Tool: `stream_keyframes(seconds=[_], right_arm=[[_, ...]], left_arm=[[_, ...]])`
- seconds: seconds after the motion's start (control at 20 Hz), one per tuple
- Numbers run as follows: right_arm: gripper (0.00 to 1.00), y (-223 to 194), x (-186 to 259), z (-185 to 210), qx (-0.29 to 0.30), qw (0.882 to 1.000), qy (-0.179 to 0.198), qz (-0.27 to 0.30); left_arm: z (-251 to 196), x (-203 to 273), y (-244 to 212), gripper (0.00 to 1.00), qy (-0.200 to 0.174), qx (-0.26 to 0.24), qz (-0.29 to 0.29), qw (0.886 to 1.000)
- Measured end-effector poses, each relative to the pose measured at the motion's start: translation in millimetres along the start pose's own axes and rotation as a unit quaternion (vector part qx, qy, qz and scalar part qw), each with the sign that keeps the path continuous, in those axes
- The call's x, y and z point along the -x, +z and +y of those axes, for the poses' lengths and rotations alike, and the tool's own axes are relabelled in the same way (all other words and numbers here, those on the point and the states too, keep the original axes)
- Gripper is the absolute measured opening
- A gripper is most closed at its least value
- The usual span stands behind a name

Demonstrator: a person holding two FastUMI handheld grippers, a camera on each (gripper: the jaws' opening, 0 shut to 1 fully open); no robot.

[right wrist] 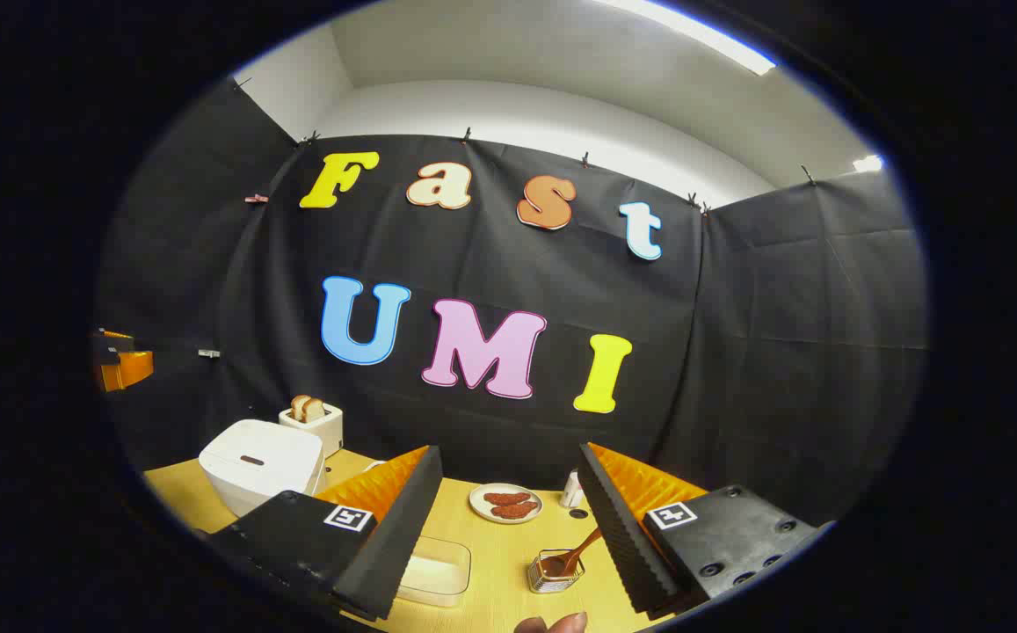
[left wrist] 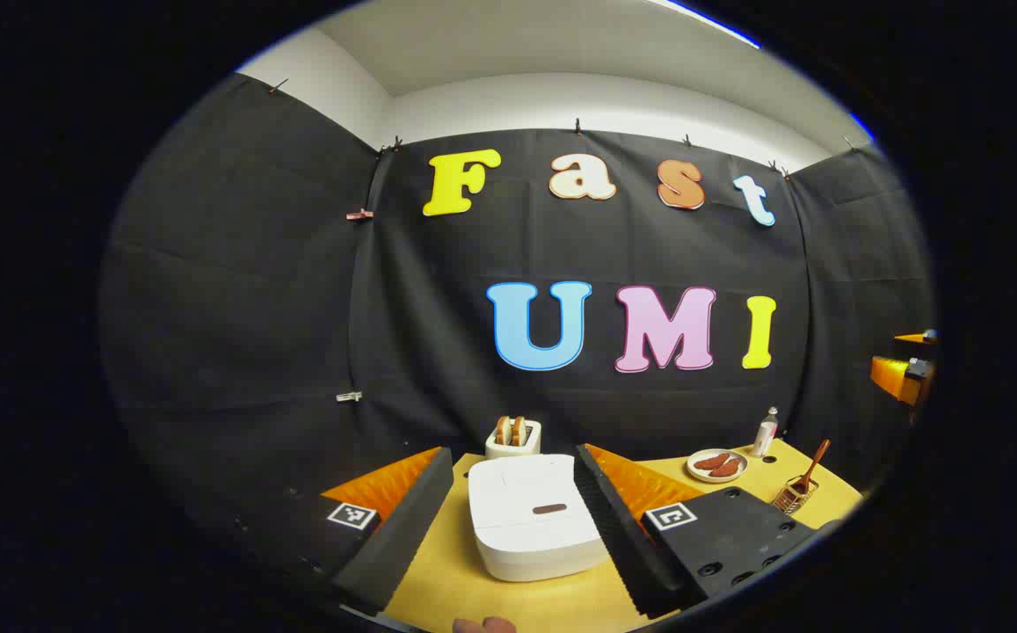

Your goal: Close the left gripper, press the button to open the rice cooker; take a wooden spoon from the chopstick holder with the right hand, scoop a spoonful of rice and pour it into the rice cooker, then put the wooden spoon back into the chopstick holder.

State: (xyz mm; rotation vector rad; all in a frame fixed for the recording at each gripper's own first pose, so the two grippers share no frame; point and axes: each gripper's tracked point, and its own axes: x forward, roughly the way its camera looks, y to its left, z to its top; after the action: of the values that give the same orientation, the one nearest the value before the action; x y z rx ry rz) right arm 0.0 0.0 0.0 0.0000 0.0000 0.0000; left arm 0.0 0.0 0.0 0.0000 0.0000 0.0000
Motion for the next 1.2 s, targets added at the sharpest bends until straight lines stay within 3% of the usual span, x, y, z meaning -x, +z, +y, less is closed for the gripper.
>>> stream_keyframes(seconds=[0.45, 1.2], right_arm=[[0.97, -3.3, -3.8, -3.2, 0.016, 1.0, -0.011, 0.001], [0.97, -6.0, -2.2, 1.0, 0.02, 1.0, -0.006, 0.004]], left_arm=[[-14.3, -9.8, -0.5, 0.95, -0.026, -0.014, 0.0, 1.0], [-15.8, -12.3, -3.2, 0.95, -0.035, -0.016, 0.003, 0.999]])
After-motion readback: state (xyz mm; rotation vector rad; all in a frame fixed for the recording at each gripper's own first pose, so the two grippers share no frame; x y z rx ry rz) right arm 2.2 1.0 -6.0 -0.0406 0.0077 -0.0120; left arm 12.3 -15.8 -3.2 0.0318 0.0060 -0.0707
